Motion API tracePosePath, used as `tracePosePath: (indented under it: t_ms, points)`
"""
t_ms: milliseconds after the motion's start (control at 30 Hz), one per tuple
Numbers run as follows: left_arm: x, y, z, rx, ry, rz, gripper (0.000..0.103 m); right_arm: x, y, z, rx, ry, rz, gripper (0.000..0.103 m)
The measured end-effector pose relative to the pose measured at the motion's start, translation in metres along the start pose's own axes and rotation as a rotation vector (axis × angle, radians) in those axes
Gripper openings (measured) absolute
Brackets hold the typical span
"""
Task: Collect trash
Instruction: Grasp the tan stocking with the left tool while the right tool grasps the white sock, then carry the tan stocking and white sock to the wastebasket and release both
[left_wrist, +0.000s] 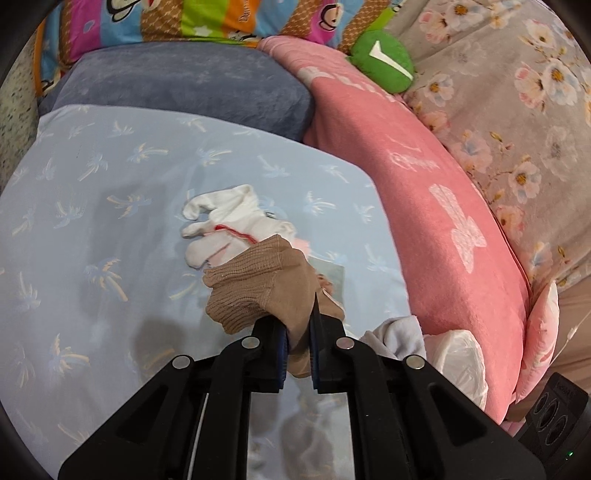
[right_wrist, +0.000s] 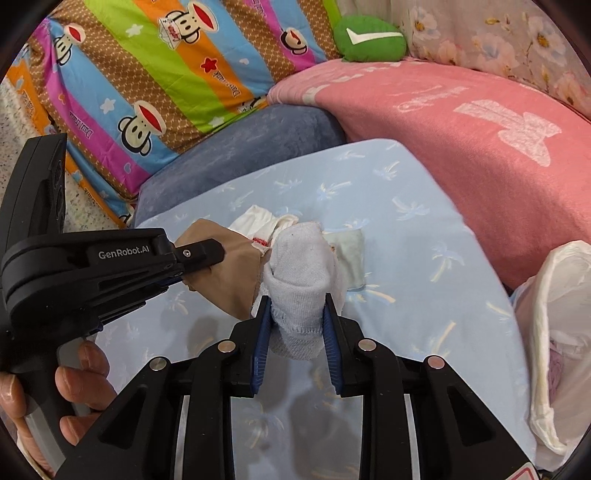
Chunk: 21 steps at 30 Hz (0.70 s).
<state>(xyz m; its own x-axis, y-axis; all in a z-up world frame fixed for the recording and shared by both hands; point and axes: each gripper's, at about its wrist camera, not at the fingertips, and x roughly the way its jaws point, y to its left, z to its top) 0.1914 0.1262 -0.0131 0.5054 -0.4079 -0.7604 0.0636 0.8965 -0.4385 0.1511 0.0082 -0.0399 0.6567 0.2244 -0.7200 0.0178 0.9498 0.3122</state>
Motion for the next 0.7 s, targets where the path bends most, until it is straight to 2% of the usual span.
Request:
tracePosePath:
  t_ms: [300,700]
  points:
    - [-0.011,-0.061,-0.018,0.124,-0.017,-0.046,0.009,-0.055,-0.035,-0.001,0.034,-0.085,-0.033,0.025]
    - [-0.006,-0.145,-0.048,0.294,0.004,-0.128,0.009,-0.112,-0.108,-0.002,0.127,-0.173,-0.134,0.025]
